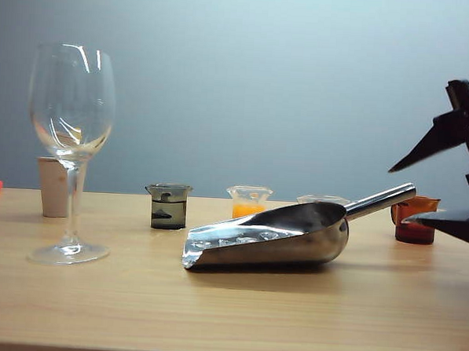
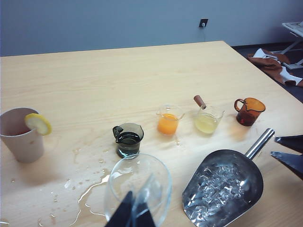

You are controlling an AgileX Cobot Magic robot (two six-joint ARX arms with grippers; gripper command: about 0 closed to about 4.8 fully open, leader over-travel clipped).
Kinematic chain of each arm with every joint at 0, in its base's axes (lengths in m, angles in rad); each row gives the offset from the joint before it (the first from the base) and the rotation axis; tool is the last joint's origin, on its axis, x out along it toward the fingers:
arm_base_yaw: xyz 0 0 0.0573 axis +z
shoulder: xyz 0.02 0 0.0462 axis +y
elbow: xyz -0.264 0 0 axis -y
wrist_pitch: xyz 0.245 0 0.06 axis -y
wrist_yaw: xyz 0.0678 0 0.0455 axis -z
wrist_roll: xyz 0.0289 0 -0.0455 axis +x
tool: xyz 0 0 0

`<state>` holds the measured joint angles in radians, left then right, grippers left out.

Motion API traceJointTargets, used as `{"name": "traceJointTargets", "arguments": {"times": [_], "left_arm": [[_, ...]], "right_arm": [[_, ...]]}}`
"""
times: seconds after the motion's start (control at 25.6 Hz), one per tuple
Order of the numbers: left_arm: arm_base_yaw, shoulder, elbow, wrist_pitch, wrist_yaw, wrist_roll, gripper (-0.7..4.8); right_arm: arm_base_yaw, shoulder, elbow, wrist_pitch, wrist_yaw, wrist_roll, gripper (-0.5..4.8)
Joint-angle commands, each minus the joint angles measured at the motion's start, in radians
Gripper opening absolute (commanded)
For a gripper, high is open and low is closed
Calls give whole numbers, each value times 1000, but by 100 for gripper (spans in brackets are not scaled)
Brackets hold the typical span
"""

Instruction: Pick up the ice scoop on the desk filled with ice cubes, pour the ice into the goblet, and finally put the scoop back on the table.

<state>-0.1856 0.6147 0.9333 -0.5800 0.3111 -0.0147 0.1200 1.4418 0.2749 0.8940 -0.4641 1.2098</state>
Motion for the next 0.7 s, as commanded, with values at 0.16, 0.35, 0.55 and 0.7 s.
{"name": "traceJointTargets", "arguments": {"times": [0.16, 0.35, 0.55, 0.7], "left_arm": [[0, -2, 4, 13, 7, 8, -5], [0, -2, 4, 14, 7, 8, -5], [0, -2, 4, 14, 7, 8, -5], [0, -2, 4, 14, 7, 8, -5]], "right_arm": [[1, 77, 20, 108, 21, -2, 328], [13, 116, 52, 111, 20, -2, 328], [48, 162, 100, 113, 47, -8, 327], [62, 212, 143, 114, 55, -9, 324]]}}
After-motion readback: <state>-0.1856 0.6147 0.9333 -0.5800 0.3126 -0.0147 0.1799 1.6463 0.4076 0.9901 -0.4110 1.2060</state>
